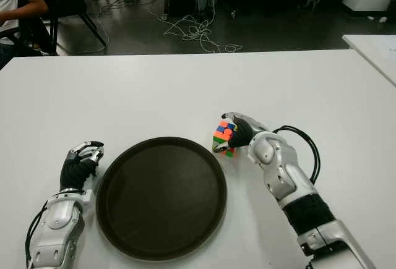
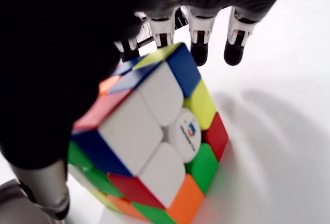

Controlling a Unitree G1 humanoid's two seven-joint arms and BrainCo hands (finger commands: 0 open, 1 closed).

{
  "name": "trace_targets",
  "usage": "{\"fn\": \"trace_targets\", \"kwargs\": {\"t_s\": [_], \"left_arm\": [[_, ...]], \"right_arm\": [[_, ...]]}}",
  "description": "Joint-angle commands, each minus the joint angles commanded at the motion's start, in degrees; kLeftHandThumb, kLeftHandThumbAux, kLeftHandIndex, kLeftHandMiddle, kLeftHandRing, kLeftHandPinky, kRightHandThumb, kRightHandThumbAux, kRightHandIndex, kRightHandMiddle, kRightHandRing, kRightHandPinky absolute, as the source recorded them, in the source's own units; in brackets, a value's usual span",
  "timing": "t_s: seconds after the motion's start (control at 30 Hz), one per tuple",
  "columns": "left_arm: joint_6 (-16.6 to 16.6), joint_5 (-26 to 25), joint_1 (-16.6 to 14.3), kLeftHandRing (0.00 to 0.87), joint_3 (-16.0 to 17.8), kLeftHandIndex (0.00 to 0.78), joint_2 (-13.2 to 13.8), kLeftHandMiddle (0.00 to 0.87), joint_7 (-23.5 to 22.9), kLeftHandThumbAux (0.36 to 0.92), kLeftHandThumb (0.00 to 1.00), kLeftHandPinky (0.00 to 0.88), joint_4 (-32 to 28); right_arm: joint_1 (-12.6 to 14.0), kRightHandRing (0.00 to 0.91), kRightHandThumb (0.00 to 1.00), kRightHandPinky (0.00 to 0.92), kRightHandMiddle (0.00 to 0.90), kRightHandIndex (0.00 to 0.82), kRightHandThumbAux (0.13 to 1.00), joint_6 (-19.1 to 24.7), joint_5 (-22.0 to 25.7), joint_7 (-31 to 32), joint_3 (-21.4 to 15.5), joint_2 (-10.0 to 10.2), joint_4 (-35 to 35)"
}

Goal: Pick up the Rubik's Cube and put it in the plate

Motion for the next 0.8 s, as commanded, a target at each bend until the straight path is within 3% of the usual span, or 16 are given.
{"fn": "trace_targets", "kwargs": {"t_s": [0.8], "left_arm": [[-0.8,-0.6,0.1,0.814,0.2,0.444,0.3,0.801,-1.1,0.704,0.71,0.807,0.2]], "right_arm": [[1.3,0.0,0.0,0.0,0.0,0.0,0.725,2.3,-0.4,-1.2,0.0,1.2,-0.4]]}}
